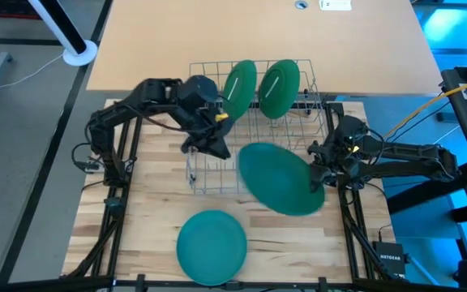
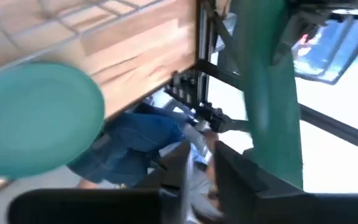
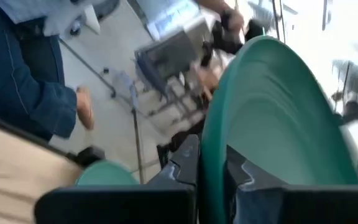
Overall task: Sort dishes
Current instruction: Put the green plate in the dish rack
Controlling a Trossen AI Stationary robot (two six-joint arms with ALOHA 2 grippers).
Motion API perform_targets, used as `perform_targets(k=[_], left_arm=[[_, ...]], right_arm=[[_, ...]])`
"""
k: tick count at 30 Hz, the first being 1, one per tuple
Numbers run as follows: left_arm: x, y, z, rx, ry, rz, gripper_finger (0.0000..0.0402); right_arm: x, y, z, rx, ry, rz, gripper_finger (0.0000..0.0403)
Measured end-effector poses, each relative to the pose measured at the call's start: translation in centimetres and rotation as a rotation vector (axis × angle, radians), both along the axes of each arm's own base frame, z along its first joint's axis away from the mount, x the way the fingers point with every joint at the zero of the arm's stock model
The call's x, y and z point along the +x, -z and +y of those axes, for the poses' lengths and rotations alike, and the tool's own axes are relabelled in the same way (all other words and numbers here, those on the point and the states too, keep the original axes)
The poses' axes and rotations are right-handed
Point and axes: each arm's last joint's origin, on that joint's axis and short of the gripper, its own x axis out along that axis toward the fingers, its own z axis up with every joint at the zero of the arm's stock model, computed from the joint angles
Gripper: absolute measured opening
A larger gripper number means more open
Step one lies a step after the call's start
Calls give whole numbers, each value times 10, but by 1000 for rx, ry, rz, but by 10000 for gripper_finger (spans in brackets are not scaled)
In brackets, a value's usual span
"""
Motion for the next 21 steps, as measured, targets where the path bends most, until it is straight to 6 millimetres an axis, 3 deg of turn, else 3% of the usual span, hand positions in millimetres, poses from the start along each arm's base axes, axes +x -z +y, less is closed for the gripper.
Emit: perform_targets(k=[4, 8, 15, 21], left_arm=[[-10, -8, 4, -90, -40, 13, 58], [-16, -12, 6, -88, -45, -3, 58], [-28, -14, 3, 75, 65, -50, 59], [-37, -2, -1, 416, 145, 48, 59]], right_arm=[[-3, -1, 1, -6, -94, 28, 15], [-3, 0, 1, -1, -82, 34, 15], [-6, -15, 0, 59, 154, -23, 15], [-6, -47, -7, 343, 472, 68, 15]])
